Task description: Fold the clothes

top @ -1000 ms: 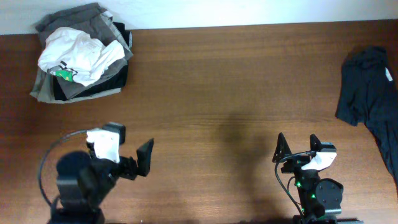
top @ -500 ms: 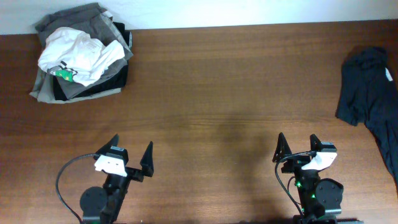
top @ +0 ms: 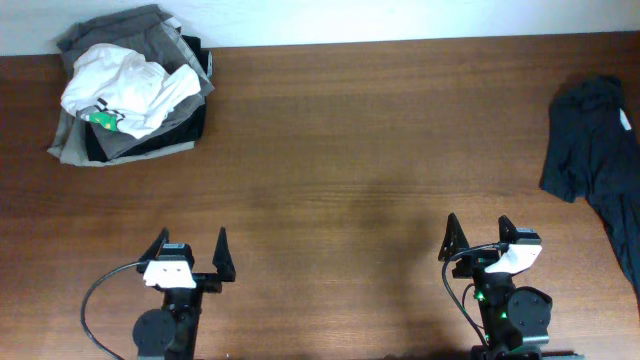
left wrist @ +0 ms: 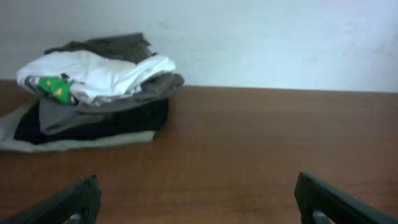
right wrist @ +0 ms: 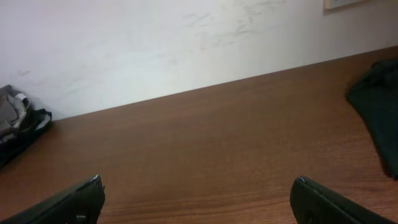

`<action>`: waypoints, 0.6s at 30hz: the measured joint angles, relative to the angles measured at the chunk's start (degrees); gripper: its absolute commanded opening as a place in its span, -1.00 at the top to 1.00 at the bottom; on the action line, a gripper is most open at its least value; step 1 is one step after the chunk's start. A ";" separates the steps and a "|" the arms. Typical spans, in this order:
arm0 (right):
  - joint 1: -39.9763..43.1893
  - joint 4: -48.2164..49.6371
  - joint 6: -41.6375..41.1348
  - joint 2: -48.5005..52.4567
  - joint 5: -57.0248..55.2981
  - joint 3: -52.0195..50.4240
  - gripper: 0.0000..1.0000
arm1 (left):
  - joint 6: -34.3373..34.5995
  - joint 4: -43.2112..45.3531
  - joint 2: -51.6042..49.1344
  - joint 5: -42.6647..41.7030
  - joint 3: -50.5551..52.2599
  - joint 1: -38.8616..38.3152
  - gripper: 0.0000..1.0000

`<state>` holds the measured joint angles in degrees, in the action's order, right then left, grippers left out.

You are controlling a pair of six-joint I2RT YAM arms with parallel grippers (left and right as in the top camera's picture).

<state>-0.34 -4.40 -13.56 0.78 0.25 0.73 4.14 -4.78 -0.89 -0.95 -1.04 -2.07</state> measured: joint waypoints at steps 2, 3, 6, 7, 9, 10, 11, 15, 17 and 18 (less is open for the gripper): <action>0.00 -0.02 0.02 0.00 0.00 0.00 -0.97 | -0.31 -0.13 0.00 0.31 0.00 0.00 -0.98; 0.00 0.00 0.02 0.00 0.00 0.00 -0.97 | -0.70 -0.15 0.00 0.39 0.02 0.00 -0.98; 0.00 -0.02 0.00 0.00 0.00 0.00 -0.97 | -1.31 -0.15 0.00 0.39 0.00 0.00 -0.98; 0.00 -0.02 0.04 0.00 -0.02 0.00 -0.97 | -1.51 -0.15 0.00 0.39 0.00 0.00 -0.98; 0.00 -0.02 0.09 0.00 0.00 0.00 -0.97 | -1.55 -0.15 0.02 0.39 0.00 0.00 -0.98; 0.00 0.00 0.00 0.00 0.00 0.00 -0.97 | -1.55 -0.15 0.00 0.39 0.00 -0.02 -0.98; 0.00 -0.02 0.07 0.00 -0.02 0.00 -0.97 | -1.55 -0.15 0.00 0.39 0.00 0.00 -0.99; 0.00 -0.02 0.02 0.00 0.00 0.00 -0.97 | -1.55 -0.15 0.02 0.42 0.00 0.00 -0.98; 0.00 -0.02 0.02 0.00 0.00 0.00 -0.97 | -1.55 -0.15 0.02 0.39 0.00 -0.02 -0.98; 0.00 0.00 0.04 0.00 0.00 0.00 -0.97 | -1.55 -0.15 0.02 0.42 0.00 0.00 -0.98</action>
